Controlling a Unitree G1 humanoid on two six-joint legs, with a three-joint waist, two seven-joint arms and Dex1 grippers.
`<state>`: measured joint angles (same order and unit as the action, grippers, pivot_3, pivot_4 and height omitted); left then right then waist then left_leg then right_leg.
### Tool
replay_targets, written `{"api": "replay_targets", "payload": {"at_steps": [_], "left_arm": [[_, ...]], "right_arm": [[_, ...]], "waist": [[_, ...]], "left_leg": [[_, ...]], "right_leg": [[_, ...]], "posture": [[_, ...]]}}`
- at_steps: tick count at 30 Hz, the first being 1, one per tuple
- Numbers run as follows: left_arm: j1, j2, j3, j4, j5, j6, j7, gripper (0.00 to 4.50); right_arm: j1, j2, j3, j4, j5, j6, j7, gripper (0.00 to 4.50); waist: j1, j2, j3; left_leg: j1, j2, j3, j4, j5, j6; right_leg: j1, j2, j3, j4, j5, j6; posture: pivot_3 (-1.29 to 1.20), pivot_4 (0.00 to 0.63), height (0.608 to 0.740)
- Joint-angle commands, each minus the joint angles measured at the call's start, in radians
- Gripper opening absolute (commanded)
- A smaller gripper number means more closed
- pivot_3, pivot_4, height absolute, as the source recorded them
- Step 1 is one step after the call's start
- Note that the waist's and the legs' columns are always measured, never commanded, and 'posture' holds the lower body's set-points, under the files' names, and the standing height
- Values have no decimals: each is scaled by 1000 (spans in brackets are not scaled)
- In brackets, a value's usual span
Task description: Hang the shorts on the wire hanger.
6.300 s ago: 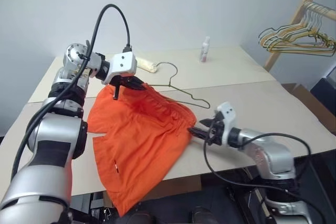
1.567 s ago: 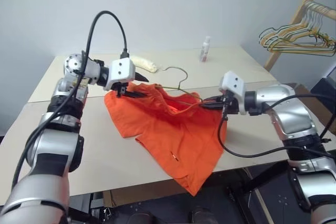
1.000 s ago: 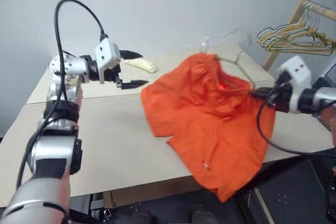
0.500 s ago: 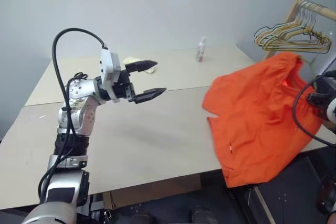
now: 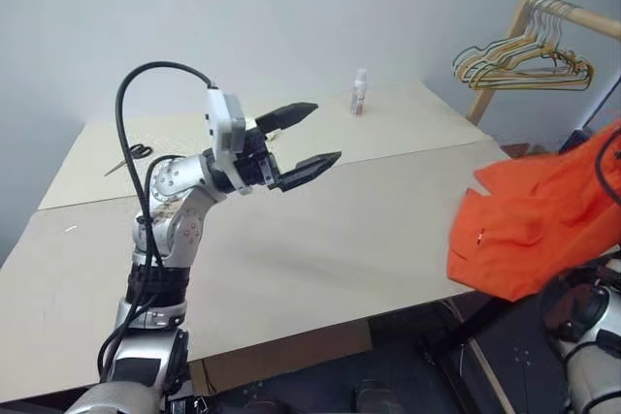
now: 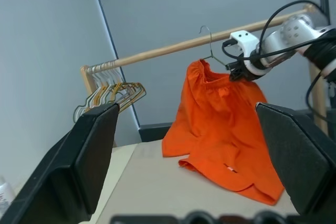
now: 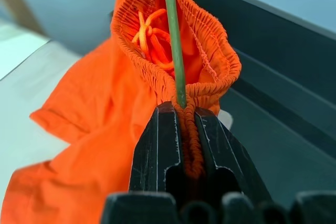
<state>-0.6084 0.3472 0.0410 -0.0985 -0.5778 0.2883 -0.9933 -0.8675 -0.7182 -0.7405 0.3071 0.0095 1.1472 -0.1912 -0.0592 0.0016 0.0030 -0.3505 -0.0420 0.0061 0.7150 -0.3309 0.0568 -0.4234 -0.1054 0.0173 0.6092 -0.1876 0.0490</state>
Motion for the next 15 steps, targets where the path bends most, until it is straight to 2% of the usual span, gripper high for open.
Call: {"api": "replay_targets", "payload": {"at_steps": [1, 9, 15], "left_arm": [[2, -18, 11, -50, -57, 21, 15, 4500], [19, -49, -40, -42, -26, 9, 44, 4500], [21, -50, -33, -50, -58, 10, 26, 4500]], "right_arm": [[-79, -44, -29, 83, 2, -127, -77, 94], [-214, -147, 13, 352, 36, -272, -100, 94], [-283, -233, -26, 591, 97, -391, -116, 94]], "waist": [[-2, 0, 0], [-10, 4, 1], [-12, 4, 1]], "left_leg": [[0, 0, 0, 0, 0, 0], [3, -1, 2, -1, -1, 2], [3, 2, 6, -3, -2, 4]], "right_leg": [[0, 0, 0, 0, 0, 0], [3, 1, 2, -2, 0, 0], [6, 6, 6, -8, 0, 1]], "posture": [[-88, 0, 740], [-99, 0, 740], [-91, 0, 740]]}}
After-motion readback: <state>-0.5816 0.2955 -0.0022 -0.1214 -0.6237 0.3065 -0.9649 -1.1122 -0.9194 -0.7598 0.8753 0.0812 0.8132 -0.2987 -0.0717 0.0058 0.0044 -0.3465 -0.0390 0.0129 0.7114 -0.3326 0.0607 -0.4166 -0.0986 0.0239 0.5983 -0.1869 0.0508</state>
